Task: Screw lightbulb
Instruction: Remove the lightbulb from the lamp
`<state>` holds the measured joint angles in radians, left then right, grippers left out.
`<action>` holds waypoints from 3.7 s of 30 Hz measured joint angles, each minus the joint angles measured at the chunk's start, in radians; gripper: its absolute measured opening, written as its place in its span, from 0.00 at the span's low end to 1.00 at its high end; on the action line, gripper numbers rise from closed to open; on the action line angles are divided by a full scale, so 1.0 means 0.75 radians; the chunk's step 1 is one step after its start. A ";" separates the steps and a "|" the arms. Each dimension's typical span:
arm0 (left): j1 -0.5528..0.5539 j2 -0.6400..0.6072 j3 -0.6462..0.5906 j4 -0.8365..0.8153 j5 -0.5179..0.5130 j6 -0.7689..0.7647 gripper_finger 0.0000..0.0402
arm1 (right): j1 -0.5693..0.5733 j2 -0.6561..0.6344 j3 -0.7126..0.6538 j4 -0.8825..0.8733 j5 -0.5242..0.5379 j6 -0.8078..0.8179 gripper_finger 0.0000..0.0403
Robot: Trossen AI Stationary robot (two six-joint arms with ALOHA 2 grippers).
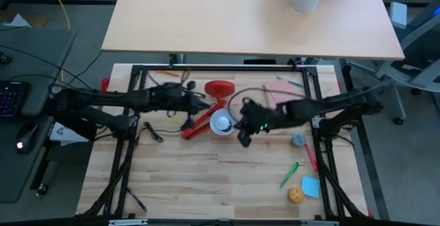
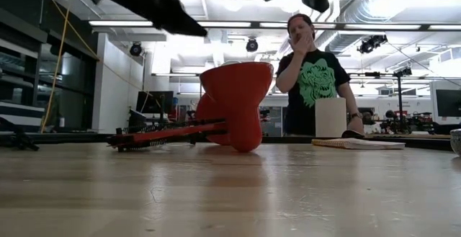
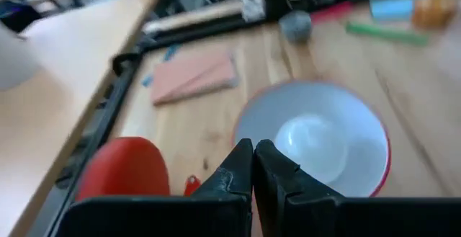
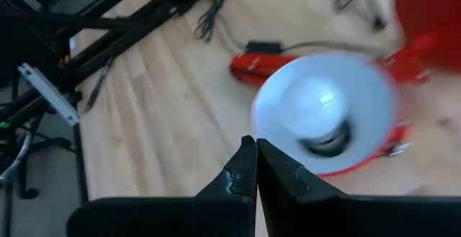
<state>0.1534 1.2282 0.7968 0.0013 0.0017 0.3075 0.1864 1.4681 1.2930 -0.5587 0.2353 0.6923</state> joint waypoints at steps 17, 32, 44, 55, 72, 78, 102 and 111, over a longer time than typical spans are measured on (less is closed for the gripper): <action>0.018 0.447 0.229 -0.003 0.031 0.408 0.00 | 0.093 0.358 0.001 0.247 0.177 0.309 0.00; -0.045 0.475 0.229 -0.064 0.041 0.422 0.00 | 0.014 0.417 0.000 0.260 0.196 0.210 0.00; -0.065 0.470 0.232 -0.183 0.035 0.258 0.00 | -0.004 0.394 0.005 0.088 0.165 0.145 0.00; -0.105 0.390 0.227 -0.287 0.072 0.165 0.00 | -0.048 0.276 -0.002 -0.187 0.311 0.109 0.00; -0.064 0.290 0.227 -0.264 -0.100 0.193 0.00 | -0.052 0.103 -0.002 -0.007 0.184 -0.061 0.00; -0.038 0.394 0.227 -0.142 -0.073 0.289 0.00 | 0.030 0.232 0.000 0.291 0.163 -0.043 0.00; -0.105 0.450 0.228 -0.093 -0.064 0.255 0.00 | 0.062 0.423 0.003 0.117 0.414 0.211 0.00; -0.164 0.429 0.229 -0.137 -0.045 0.130 0.00 | 0.054 0.402 0.002 0.072 0.411 0.128 0.00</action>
<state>0.0304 1.5503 0.9684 -0.1013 -0.0322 0.4054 0.2268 1.7699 1.2945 -0.5048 0.5438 0.7885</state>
